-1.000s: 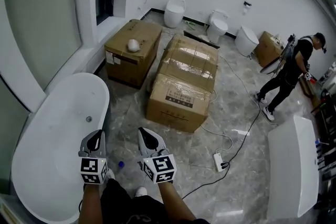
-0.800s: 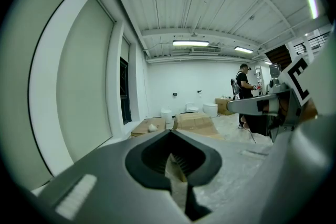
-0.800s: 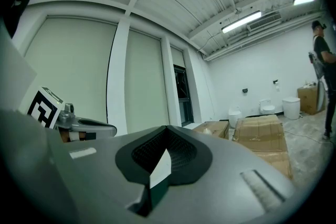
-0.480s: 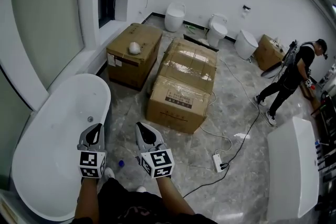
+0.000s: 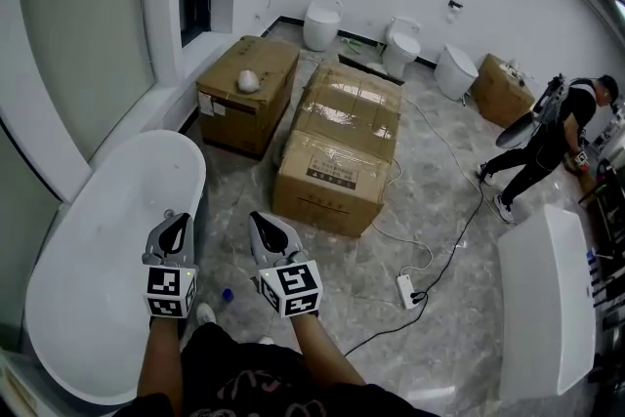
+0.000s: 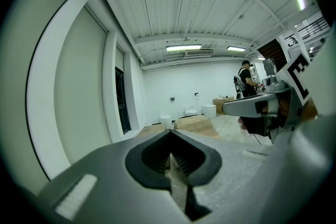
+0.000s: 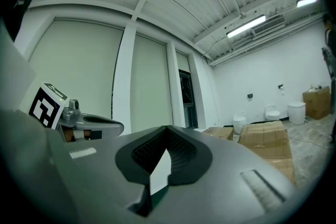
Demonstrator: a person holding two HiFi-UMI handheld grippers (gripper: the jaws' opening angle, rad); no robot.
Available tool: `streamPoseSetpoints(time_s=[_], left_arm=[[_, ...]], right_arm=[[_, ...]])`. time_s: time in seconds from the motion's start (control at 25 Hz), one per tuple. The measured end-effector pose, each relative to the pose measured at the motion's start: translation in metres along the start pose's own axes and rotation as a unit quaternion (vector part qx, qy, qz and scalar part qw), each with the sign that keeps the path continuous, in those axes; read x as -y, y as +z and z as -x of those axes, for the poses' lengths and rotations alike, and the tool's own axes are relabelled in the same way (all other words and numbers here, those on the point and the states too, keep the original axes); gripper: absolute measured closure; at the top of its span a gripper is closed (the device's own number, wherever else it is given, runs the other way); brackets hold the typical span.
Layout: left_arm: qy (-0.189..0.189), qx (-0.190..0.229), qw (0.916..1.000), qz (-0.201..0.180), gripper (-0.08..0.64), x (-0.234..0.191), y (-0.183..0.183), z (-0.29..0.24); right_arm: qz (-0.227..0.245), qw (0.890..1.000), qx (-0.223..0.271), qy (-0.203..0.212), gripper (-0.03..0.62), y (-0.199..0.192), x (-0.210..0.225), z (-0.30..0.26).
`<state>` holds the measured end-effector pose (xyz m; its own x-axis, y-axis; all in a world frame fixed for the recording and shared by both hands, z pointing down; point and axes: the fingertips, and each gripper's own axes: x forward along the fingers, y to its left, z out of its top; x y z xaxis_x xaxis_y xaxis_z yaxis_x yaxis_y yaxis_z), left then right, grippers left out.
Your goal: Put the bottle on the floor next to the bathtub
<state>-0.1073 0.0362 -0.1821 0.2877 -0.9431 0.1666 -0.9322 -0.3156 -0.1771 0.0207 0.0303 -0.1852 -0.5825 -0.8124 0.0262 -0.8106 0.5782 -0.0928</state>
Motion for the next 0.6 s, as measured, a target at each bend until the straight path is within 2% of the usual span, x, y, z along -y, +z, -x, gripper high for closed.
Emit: streamPoseSetpoints(time_s=[0.6], left_arm=[[0.004, -0.001, 1.0, -0.006, 0.56, 0.007, 0.002, 0.009]], right_arm=[[0.001, 1.0, -0.005, -0.006, 0.583, -0.002, 0.001, 0.014]])
